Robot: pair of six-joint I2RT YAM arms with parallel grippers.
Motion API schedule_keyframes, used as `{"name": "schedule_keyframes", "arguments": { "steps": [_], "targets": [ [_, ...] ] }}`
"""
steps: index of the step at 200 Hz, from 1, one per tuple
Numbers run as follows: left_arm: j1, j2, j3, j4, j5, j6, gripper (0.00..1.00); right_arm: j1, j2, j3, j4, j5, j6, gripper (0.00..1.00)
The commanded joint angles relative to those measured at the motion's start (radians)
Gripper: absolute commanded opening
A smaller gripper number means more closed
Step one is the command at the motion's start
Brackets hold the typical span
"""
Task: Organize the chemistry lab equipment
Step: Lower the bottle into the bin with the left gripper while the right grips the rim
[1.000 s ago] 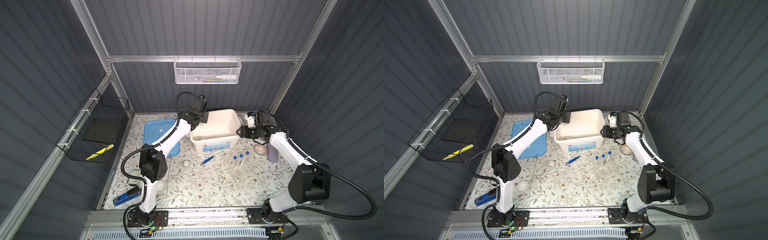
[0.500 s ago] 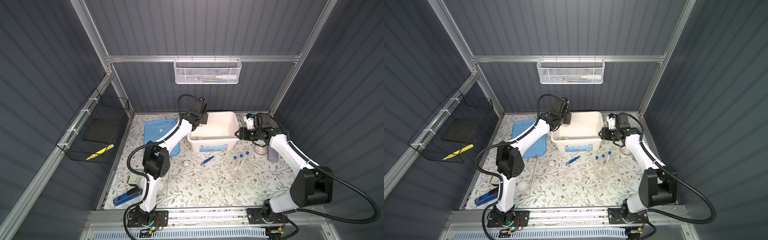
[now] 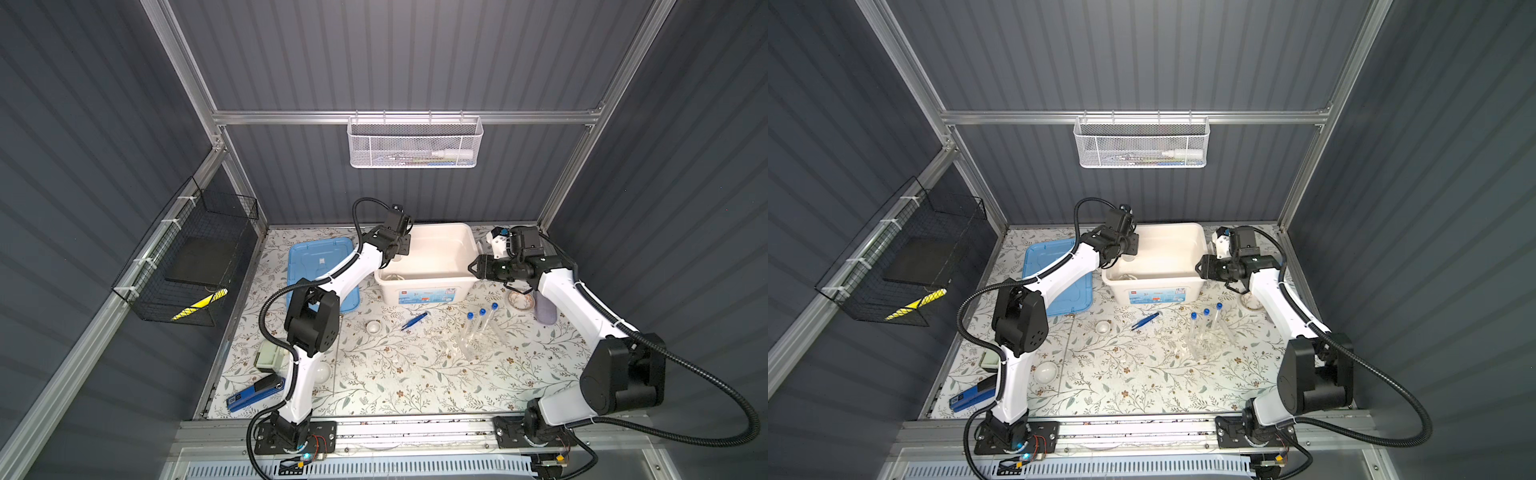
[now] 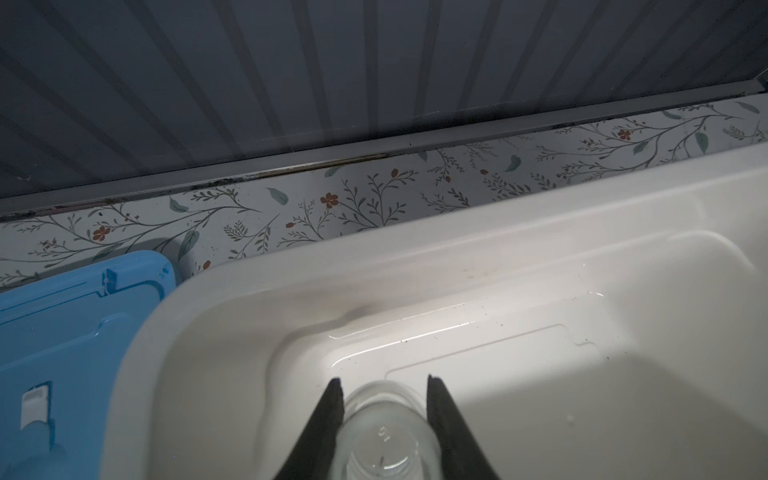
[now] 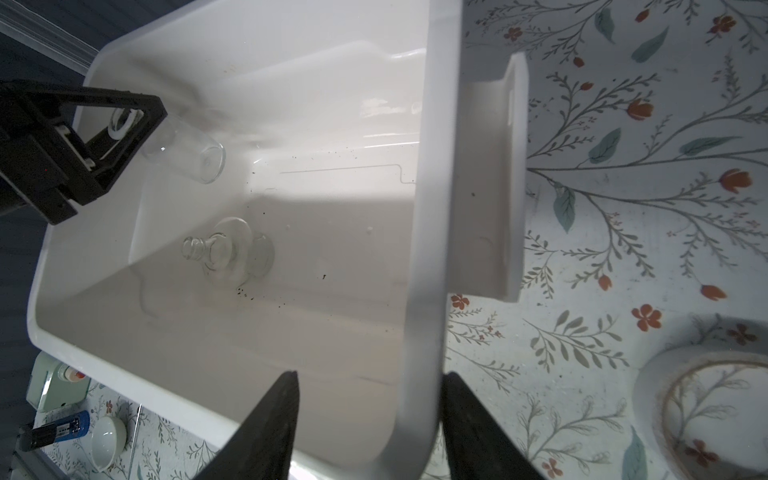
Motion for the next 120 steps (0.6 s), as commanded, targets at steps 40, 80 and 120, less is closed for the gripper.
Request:
{"name": "schedule_keyframes", "arguments": {
  "steps": [40,80,120],
  "targets": [
    [0.008,0.028,-0.034,0.051,0.005,-0.05,0.31,0.006,-0.004,-0.017,0.003,-0.003,-0.014,0.58],
    [0.008,0.057,-0.022,0.061,0.027,-0.065,0.31,0.006,0.001,-0.018,0.003,-0.003,-0.018,0.58],
    [0.008,0.082,-0.008,0.055,0.034,-0.099,0.31,0.006,0.002,-0.028,0.009,-0.003,-0.018,0.58]
  ]
}}
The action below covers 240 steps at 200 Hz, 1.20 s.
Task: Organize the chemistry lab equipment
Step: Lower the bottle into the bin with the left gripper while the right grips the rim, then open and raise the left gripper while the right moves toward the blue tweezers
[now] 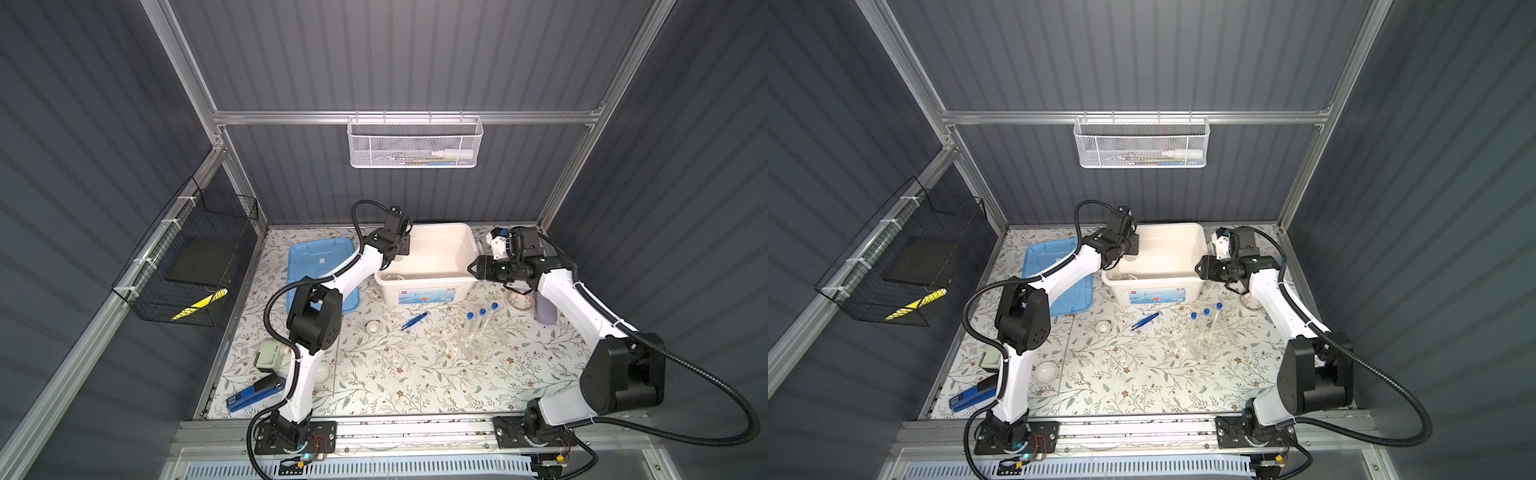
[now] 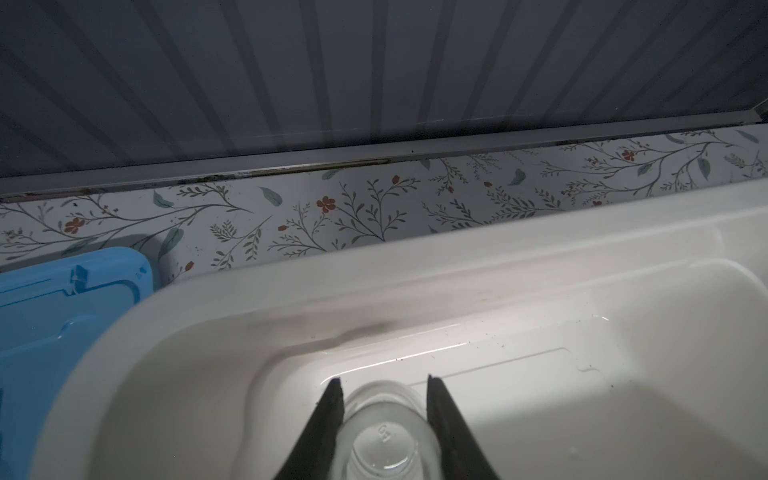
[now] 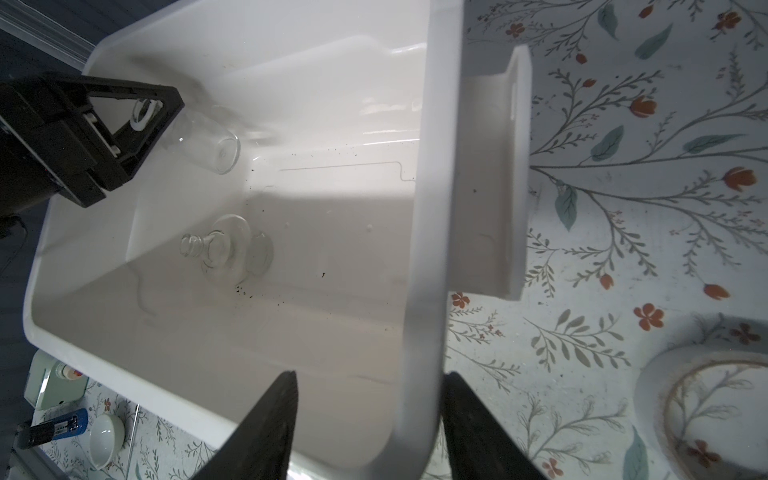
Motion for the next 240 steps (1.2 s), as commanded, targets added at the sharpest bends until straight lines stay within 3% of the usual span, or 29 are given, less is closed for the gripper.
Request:
{"name": "schedule_keyframes", "arguments": {
  "steps": [1,122,182,240],
  "targets": [
    [0.004,0.048,0.012,-0.017,0.023,-0.043,0.31,0.005,0.001,-0.018,0.006,-0.003,-0.014,0.58],
    [0.004,0.106,0.023,-0.038,-0.027,-0.082,0.31,0.005,-0.007,-0.035,0.01,0.038,-0.016,0.6],
    [0.004,0.09,0.007,-0.039,-0.004,-0.073,0.44,0.006,-0.009,-0.027,0.013,0.034,-0.01,0.66],
    [0.003,0.058,0.027,-0.048,0.045,-0.069,0.63,0.007,-0.055,-0.019,-0.009,0.08,-0.096,0.73]
  ]
}}
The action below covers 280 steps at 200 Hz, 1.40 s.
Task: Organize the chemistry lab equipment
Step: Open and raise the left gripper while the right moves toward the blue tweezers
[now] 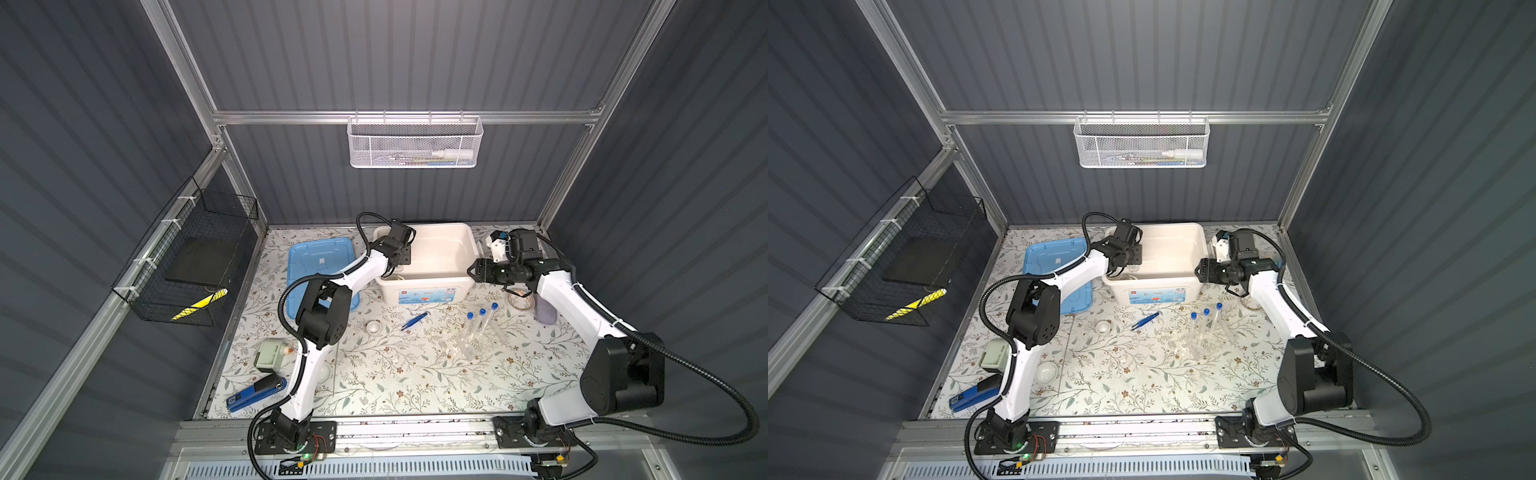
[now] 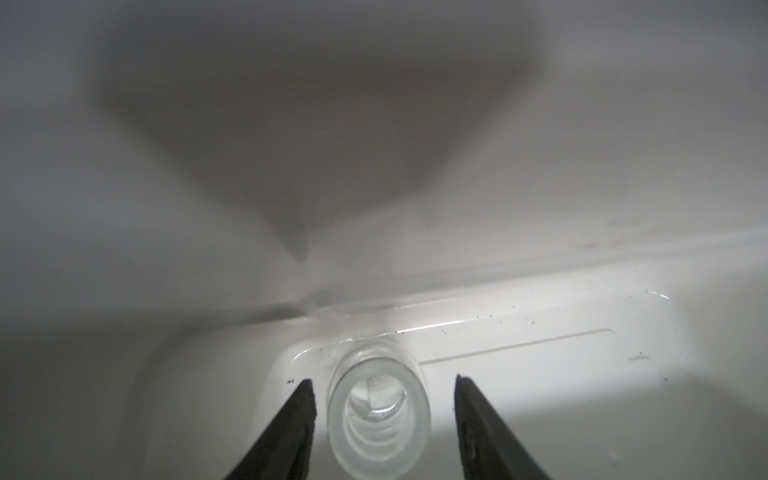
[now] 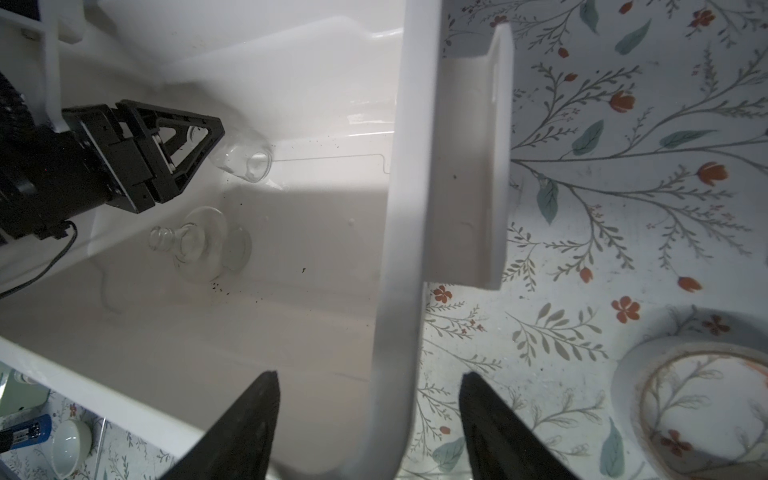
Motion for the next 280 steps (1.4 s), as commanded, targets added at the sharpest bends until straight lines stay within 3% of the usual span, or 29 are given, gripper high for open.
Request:
{"name": "schedule_keyframes", "arguments": {
  "steps": [1,36,85,106,175,210,280],
  "targets": [
    [0.003,-0.024,0.027,-0.02,0.027,0.004,0.64,0.007,-0.046,0.007,-0.018,0.032,-0.056,0.73],
    [0.001,-0.077,0.013,0.014,0.045,0.01,0.81,0.013,-0.087,-0.001,-0.01,0.016,-0.123,0.76],
    [-0.005,-0.152,0.018,0.029,0.092,0.032,0.95,0.069,-0.176,-0.038,0.048,-0.004,-0.252,0.77],
    [-0.013,-0.212,-0.022,0.05,0.032,0.045,0.99,0.125,-0.209,-0.054,0.063,0.009,-0.329,0.79],
    [-0.013,-0.502,-0.31,0.155,-0.158,0.044,1.0,0.34,-0.248,-0.087,0.059,-0.015,-0.507,0.79],
    [-0.005,-0.659,-0.513,0.193,-0.315,0.038,1.0,0.463,-0.203,-0.064,0.0,-0.024,-0.571,0.78],
    [0.11,-0.832,-0.734,0.043,-0.35,-0.099,1.0,0.642,-0.017,0.0,-0.104,0.005,-0.63,0.74]
  ]
}}
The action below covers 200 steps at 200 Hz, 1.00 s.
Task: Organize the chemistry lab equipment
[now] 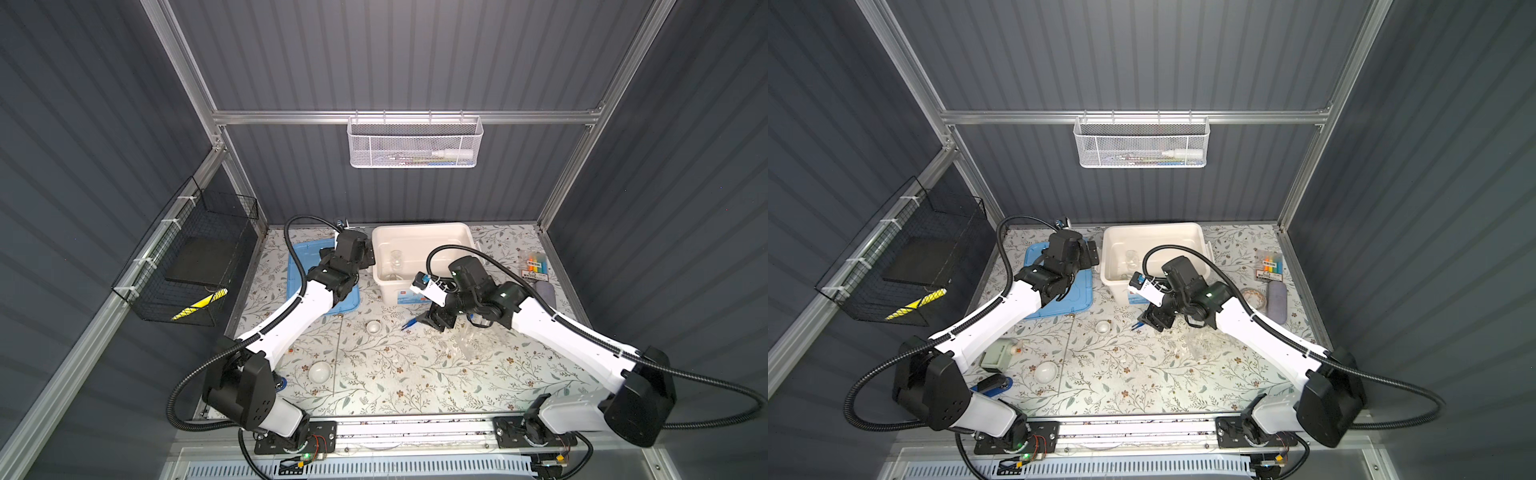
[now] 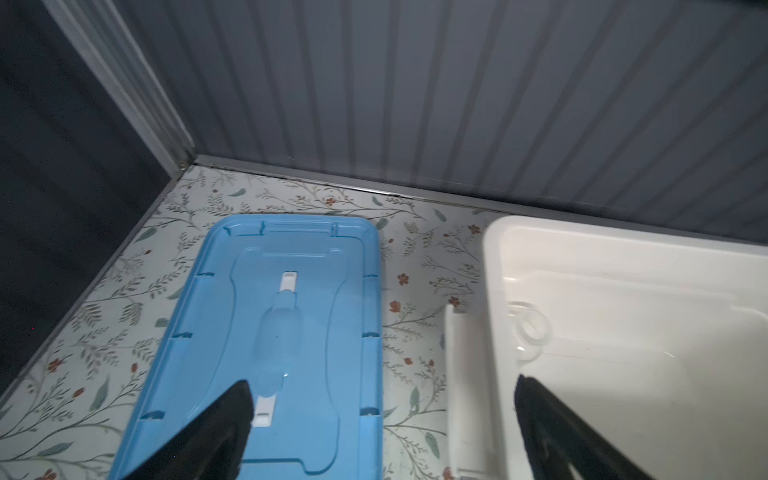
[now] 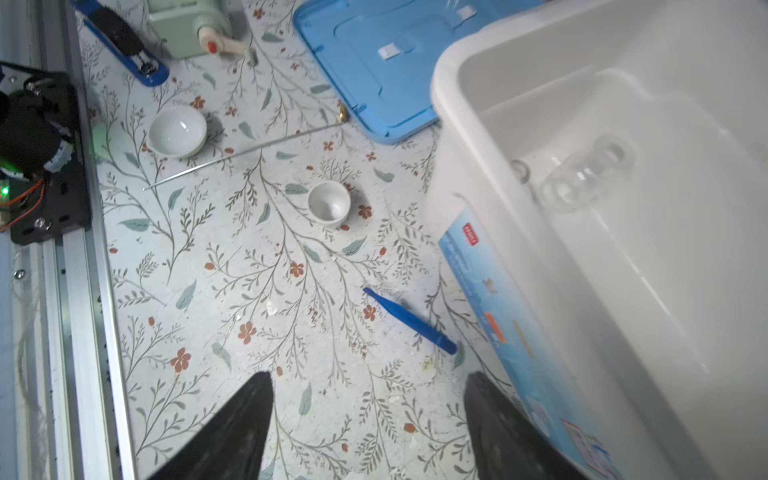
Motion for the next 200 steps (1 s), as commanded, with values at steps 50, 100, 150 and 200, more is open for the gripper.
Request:
{"name": "schedule_keyframes", "arguments": {
  "steps": [50,100,150,200],
  "targets": [
    [0.065,-0.113,-0.148,-0.088,-0.007,-0.116,1.0,0.091,0.191,0.073,-0.097,0.082,-0.09,0.72],
    [0.072,-0.12,-0.17,-0.103,0.014,-0.108,1.0,0.102,0.308,0.114,-0.117,0.161,-0.13,0.7],
    [0.076,-0.14,-0.195,-0.09,0.016,-0.103,1.0,0.102,0.401,0.16,-0.107,0.216,-0.146,0.7],
    [0.078,-0.146,-0.207,-0.094,0.011,-0.101,1.0,0.102,0.477,0.209,-0.106,0.296,-0.134,0.71]
  ]
}}
